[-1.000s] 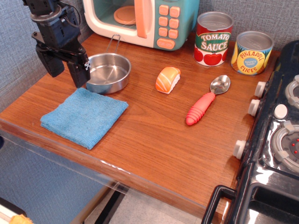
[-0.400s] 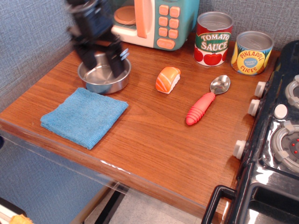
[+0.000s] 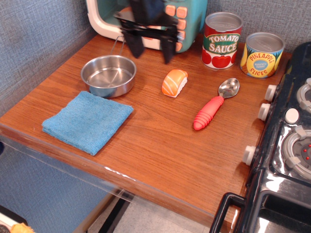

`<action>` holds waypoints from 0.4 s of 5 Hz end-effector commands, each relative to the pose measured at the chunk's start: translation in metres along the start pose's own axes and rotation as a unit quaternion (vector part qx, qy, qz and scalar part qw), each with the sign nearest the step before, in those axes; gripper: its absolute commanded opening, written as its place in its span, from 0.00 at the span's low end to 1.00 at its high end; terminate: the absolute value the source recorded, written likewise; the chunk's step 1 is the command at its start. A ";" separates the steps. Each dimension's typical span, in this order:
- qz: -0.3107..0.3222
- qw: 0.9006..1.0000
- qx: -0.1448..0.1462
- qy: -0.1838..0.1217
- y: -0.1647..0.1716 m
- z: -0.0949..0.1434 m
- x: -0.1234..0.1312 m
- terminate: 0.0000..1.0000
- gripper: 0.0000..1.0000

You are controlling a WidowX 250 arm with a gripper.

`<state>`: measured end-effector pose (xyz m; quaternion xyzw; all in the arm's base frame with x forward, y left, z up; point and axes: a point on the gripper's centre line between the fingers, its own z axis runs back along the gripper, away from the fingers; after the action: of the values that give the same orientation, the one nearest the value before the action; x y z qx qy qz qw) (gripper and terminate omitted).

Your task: Move the salmon to the blue cloth

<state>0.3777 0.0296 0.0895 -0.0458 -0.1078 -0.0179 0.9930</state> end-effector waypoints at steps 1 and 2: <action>0.019 0.999 0.038 0.006 -0.004 -0.031 0.018 0.00 1.00; 0.018 0.998 0.061 0.025 -0.002 -0.053 0.017 0.00 1.00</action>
<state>0.3980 0.0202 0.0218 0.0136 -0.0556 0.0073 0.9983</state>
